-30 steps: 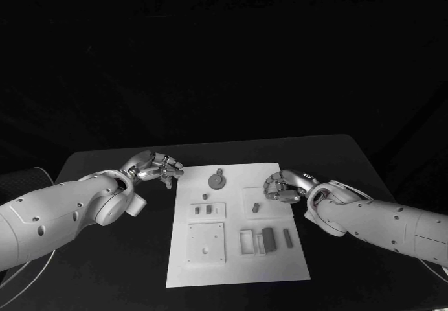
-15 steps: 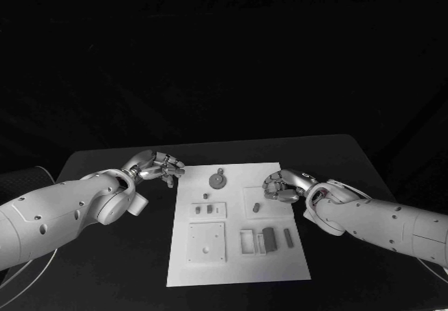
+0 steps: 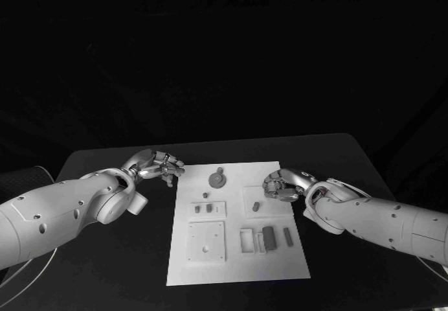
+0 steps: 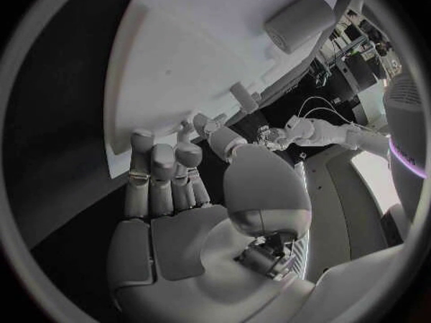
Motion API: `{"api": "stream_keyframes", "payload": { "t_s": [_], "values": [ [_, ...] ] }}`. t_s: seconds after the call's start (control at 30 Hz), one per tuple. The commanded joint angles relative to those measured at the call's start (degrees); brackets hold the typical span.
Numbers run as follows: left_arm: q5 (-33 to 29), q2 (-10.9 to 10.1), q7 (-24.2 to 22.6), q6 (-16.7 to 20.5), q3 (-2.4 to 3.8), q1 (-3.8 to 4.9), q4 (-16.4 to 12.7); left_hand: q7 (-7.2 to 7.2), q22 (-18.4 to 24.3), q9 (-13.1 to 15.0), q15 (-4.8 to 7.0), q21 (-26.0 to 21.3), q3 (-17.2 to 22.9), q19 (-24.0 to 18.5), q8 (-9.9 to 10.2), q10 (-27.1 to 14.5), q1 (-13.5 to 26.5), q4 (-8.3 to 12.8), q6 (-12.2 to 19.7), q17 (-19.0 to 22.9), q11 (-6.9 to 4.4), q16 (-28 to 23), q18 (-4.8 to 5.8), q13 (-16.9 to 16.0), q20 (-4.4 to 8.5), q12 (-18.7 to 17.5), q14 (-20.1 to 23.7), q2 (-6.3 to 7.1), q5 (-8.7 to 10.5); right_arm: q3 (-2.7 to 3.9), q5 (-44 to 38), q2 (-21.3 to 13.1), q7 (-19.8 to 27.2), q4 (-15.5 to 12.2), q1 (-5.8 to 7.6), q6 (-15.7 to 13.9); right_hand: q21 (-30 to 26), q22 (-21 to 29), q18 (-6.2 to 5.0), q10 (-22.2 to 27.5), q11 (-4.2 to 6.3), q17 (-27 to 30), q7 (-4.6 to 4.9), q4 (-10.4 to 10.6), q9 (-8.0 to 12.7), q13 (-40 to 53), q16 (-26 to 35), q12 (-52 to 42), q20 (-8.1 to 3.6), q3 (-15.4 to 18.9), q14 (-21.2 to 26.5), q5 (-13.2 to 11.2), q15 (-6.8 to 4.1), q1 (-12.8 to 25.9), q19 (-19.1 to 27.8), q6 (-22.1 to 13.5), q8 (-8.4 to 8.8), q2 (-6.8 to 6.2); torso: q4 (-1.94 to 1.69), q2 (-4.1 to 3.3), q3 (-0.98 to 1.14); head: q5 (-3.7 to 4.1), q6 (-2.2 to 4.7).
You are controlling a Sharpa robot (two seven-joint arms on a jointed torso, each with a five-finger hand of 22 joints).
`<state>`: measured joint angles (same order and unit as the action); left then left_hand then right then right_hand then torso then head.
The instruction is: Assemble the parts on the task board
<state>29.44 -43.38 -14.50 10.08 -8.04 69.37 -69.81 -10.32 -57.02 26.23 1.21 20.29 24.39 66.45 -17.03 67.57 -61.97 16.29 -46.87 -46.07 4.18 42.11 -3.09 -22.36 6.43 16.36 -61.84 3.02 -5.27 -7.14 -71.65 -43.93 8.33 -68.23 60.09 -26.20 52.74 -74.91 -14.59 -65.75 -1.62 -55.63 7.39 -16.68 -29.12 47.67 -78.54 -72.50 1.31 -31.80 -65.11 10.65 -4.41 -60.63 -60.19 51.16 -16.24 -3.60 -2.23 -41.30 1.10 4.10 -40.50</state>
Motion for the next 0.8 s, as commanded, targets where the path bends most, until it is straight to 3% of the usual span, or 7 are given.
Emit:
{"api": "stream_keyframes", "payload": {
  "t_s": [0.03,0.8],
  "values": [
    [-0.5,0.1,-0.8,-0.3,0.04,0.04,-0.1,-0.14,0.0,-0.1,-0.34,-0.3,-0.2,0.0,-0.1,0.0,-0.3,0.2,-0.1,-0.1,0.24,-0.3,-0.87,-0.1,0.05,-0.3,0.1,-0.53,-0.33,-0.19,-1.0,0.0,-0.8,0.2,-0.27,1.7,-0.1,-0.7,-0.41,0.0,0.55,0.0,0.15,0.0,-0.1,-0.1,-0.2,-0.2,-0.52,-0.5,-0.1,0.1,-0.47,-0.3,0.1,0.7,-0.19,0.09,0.0,0.01,0.06,0.06,0.01],
    [-0.5,0.0,-0.6,0.0,0.04,0.04,-0.1,-0.15,0.0,-0.1,-0.35,-0.5,-0.1,0.0,-0.1,0.0,-0.6,0.2,-0.1,-0.3,0.25,-0.5,-0.87,-0.2,0.04,-0.5,0.1,-0.56,-0.34,-0.28,-3.1,0.3,-1.2,0.9,-0.27,1.5,-0.1,-0.8,-0.41,-0.3,0.85,0.0,-0.16,-0.1,-0.1,-0.2,-0.2,-0.1,-0.64,-0.7,-0.1,0.2,-0.76,-2.0,0.2,1.5,-0.57,0.24,0.0,0.0,0.04,0.17,-0.43]
  ]
}}
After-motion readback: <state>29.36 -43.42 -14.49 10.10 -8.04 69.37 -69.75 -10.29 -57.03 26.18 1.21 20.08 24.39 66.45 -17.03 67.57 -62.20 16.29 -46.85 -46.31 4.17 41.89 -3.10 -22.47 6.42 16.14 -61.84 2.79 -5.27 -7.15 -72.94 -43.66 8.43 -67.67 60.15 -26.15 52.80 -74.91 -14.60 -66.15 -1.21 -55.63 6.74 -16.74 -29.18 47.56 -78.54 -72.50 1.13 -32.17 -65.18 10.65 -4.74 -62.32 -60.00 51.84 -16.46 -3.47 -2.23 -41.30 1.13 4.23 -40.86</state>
